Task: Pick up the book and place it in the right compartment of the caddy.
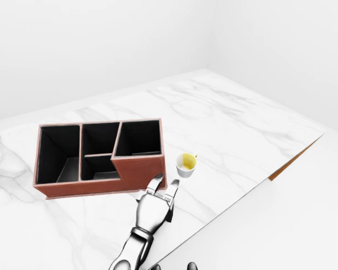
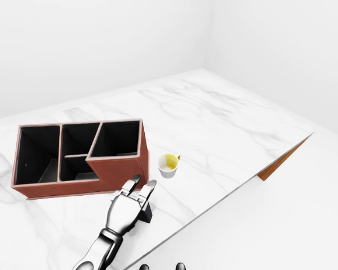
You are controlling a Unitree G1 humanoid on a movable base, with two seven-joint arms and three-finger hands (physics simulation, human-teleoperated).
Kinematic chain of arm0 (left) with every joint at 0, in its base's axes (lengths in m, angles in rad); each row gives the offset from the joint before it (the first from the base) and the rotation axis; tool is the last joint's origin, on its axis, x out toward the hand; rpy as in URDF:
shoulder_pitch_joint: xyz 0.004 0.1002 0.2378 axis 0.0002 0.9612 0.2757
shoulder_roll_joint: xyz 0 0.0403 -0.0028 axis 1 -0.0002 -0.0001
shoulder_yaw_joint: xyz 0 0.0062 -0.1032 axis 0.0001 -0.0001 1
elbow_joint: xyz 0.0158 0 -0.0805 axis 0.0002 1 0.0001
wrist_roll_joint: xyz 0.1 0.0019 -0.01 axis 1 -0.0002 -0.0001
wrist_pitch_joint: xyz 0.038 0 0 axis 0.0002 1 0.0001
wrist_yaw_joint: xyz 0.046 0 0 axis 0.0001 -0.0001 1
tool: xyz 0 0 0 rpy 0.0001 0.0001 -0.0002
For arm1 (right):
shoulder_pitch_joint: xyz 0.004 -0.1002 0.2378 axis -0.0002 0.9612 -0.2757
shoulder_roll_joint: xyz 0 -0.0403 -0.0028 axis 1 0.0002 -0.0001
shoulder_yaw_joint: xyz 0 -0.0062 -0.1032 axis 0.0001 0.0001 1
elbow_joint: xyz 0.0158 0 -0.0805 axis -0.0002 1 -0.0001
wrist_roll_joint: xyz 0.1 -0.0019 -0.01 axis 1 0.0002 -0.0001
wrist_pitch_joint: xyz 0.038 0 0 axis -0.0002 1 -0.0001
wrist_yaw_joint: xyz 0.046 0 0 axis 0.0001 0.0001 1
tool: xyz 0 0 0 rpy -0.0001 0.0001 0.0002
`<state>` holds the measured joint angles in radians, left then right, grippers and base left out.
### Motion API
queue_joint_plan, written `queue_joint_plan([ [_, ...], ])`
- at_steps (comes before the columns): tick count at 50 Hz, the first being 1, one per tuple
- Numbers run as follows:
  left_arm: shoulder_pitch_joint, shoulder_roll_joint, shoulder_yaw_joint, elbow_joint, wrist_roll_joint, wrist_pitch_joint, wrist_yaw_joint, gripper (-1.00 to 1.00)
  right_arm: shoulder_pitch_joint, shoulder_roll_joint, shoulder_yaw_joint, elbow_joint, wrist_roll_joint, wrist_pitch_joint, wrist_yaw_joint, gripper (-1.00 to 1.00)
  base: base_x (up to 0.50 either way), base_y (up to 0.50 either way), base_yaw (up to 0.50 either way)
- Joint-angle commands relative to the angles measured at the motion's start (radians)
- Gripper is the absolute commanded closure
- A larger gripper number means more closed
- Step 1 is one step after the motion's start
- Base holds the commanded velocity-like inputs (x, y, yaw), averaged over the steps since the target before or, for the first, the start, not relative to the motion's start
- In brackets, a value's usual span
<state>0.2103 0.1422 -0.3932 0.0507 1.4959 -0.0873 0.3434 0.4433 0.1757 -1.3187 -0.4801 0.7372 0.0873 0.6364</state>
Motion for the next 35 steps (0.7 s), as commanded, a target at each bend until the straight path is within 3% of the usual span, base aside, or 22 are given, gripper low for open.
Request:
queue_joint_plan([
  [1, -0.013, -0.005, 0.004, 0.047, 0.009, 0.0, -0.005, -0.42, -0.001, 0.0, 0.001, 0.0, -0.001, 0.0, 0.001, -1.0, 0.0, 0.0, 0.0],
  [3, -0.015, -0.006, 0.005, 0.051, 0.008, 0.0, -0.006, -0.22, -0.001, 0.0, 0.002, 0.002, -0.001, 0.0, 0.001, -1.0, 0.0, 0.0, 0.0],
  [5, -0.021, -0.008, 0.007, 0.059, 0.008, 0.0, -0.005, -0.15, 0.0, 0.001, 0.001, -0.002, 0.0, 0.0, 0.0, -1.0, 0.0, 0.0, 0.0],
  [15, -0.047, -0.019, 0.018, 0.115, 0.014, 0.0, 0.002, -0.22, -0.001, -0.001, 0.001, 0.002, 0.0, 0.0, -0.002, -1.0, 0.0, 0.0, 0.0],
  [17, -0.056, -0.021, 0.019, 0.132, 0.014, 0.0, 0.004, -0.11, 0.0, -0.001, 0.0, 0.0, 0.001, 0.0, -0.003, -1.0, 0.0, 0.0, 0.0],
  [25, -0.059, -0.022, 0.026, 0.141, 0.013, 0.0, -0.004, -0.05, 0.0, 0.0, 0.004, 0.005, -0.004, 0.0, -0.001, -1.0, 0.0, 0.0, 0.0],
  [30, -0.082, -0.028, 0.031, 0.185, 0.021, 0.0, 0.004, 0.63, -0.002, -0.001, 0.004, 0.008, -0.006, 0.0, 0.0, -1.0, 0.0, 0.0, 0.0],
  [31, -0.083, -0.028, 0.032, 0.188, 0.021, 0.0, 0.004, 0.63, -0.002, -0.001, 0.005, 0.009, -0.006, 0.0, 0.0, -1.0, 0.0, 0.0, 0.0],
  [35, -0.081, -0.027, 0.033, 0.186, 0.024, 0.0, -0.003, 1.0, 0.0, -0.002, 0.004, 0.005, -0.002, 0.0, -0.002, -1.0, 0.0, 0.0, 0.0],
])
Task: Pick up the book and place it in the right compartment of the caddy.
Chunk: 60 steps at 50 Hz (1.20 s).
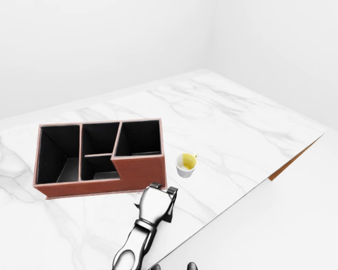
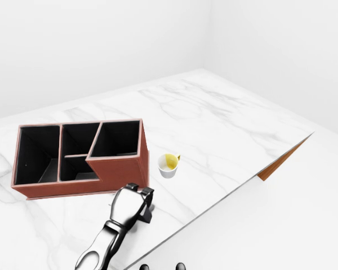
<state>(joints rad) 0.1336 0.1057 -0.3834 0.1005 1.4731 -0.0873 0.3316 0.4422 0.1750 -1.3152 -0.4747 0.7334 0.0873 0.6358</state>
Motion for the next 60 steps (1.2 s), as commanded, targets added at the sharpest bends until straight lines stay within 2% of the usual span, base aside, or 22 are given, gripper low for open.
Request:
queue_joint_plan([
  [1, -0.002, 0.012, 0.021, 0.129, 0.051, 0.0, 0.012, 1.0, 0.001, -0.001, 0.0, -0.001, 0.002, 0.0, -0.002, -1.0, 0.0, 0.0, 0.0],
  [12, -0.002, 0.013, 0.035, 0.131, 0.032, 0.0, -0.023, 1.0, -0.001, -0.001, 0.001, 0.001, 0.001, 0.0, 0.0, -1.0, 0.0, 0.0, 0.0],
  [23, -0.015, 0.013, 0.051, 0.13, 0.058, 0.0, 0.028, 1.0, 0.0, -0.001, 0.001, -0.001, 0.001, 0.0, 0.0, -1.0, 0.0, 0.0, 0.0],
  [33, 0.03, 0.031, 0.064, -0.024, 0.062, 0.0, 0.078, 1.0, 0.0, 0.001, 0.002, -0.002, -0.003, 0.0, 0.0, -1.0, 0.0, 0.0, 0.0],
  [39, 0.066, 0.045, 0.071, -0.119, 0.059, 0.0, 0.075, 1.0, 0.0, 0.001, 0.004, 0.003, -0.006, 0.0, 0.0, -1.0, 0.0, 0.0, 0.0],
  [47, 0.109, 0.053, 0.044, -0.185, 0.037, 0.0, 0.064, 1.0, 0.002, 0.002, 0.003, 0.004, -0.007, 0.0, -0.001, -1.0, 0.0, 0.0, 0.0],
  [60, 0.153, 0.066, -0.043, -0.302, 0.058, 0.0, 0.031, 1.0, 0.002, 0.001, 0.001, 0.008, -0.004, 0.0, -0.002, -1.0, 0.0, 0.0, 0.0],
])
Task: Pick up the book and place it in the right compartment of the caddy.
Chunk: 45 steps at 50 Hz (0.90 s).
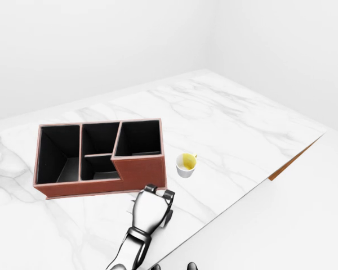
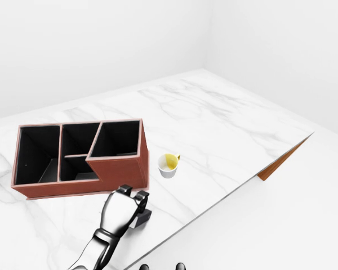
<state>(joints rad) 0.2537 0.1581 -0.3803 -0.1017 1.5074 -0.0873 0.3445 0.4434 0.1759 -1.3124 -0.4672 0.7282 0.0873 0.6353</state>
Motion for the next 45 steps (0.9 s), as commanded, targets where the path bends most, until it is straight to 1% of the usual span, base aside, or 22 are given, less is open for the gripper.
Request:
queue_joint_plan([
  [1, 0.036, 0.015, -0.047, -0.109, 0.019, 0.0, 0.012, 1.0, 0.001, 0.001, -0.002, 0.001, 0.0, 0.0, -0.001, -1.0, 0.0, 0.0, 0.0],
  [10, 0.063, 0.028, -0.056, -0.216, -0.01, 0.0, -0.033, 1.0, -0.002, -0.001, 0.005, 0.01, -0.008, 0.0, -0.003, -1.0, 0.0, 0.0, 0.0],
  [13, 0.067, 0.03, -0.062, -0.233, -0.003, 0.0, -0.038, 1.0, -0.001, 0.001, 0.007, 0.012, -0.01, 0.0, -0.002, -1.0, 0.0, 0.0, 0.0],
  [16, 0.08, 0.035, -0.065, -0.279, -0.017, 0.0, -0.061, 1.0, -0.003, -0.002, 0.011, 0.018, -0.013, 0.0, -0.002, -1.0, 0.0, 0.0, 0.0],
  [24, 0.092, 0.035, -0.089, -0.349, -0.022, 0.0, -0.095, 1.0, -0.002, -0.005, 0.012, 0.017, -0.009, 0.0, -0.005, -1.0, 0.0, 0.0, 0.0],
  [28, 0.096, 0.038, -0.108, -0.379, -0.04, 0.0, -0.108, 1.0, -0.001, -0.004, 0.01, 0.016, -0.007, 0.0, -0.002, -1.0, 0.0, 0.0, 0.0],
  [34, 0.112, 0.048, -0.153, -0.419, -0.024, 0.0, -0.116, 1.0, -0.001, -0.004, 0.007, 0.011, -0.003, 0.0, -0.003, -1.0, 0.0, 0.0, 0.0],
  [45, 0.096, 0.049, -0.203, -0.436, -0.002, 0.0, -0.114, 1.0, 0.0, -0.002, 0.005, 0.006, 0.0, 0.0, 0.001, -1.0, 0.0, 0.0, 0.0],
])
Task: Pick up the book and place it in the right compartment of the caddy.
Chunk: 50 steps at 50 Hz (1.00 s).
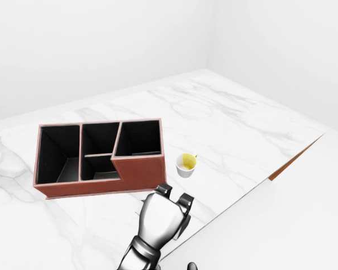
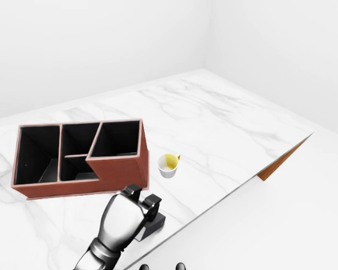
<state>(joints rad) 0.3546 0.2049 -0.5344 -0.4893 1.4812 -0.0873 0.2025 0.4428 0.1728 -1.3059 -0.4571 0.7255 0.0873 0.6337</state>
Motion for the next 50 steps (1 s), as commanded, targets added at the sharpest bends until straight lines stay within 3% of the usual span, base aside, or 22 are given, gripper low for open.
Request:
queue_joint_plan([
  [1, -0.005, 0.004, -0.055, -0.057, 0.031, 0.0, 0.03, 1.0, 0.0, 0.002, -0.002, -0.006, 0.003, 0.0, 0.002, -1.0, 0.0, 0.0, 0.0],
  [10, -0.004, 0.011, -0.114, -0.114, 0.057, 0.0, 0.007, 1.0, 0.001, 0.003, -0.005, -0.014, 0.006, 0.0, 0.001, -1.0, 0.0, 0.0, 0.0],
  [33, -0.041, -0.018, -0.195, -0.248, 0.089, 0.0, -0.09, 1.0, -0.002, 0.005, -0.005, -0.01, 0.002, 0.0, 0.006, -1.0, 0.0, 0.0, 0.0],
  [50, -0.2, -0.163, -0.116, -0.191, 0.075, 0.0, -0.205, 1.0, 0.0, 0.003, -0.002, -0.012, 0.002, 0.0, -0.001, -1.0, 0.0, 0.0, 0.0],
])
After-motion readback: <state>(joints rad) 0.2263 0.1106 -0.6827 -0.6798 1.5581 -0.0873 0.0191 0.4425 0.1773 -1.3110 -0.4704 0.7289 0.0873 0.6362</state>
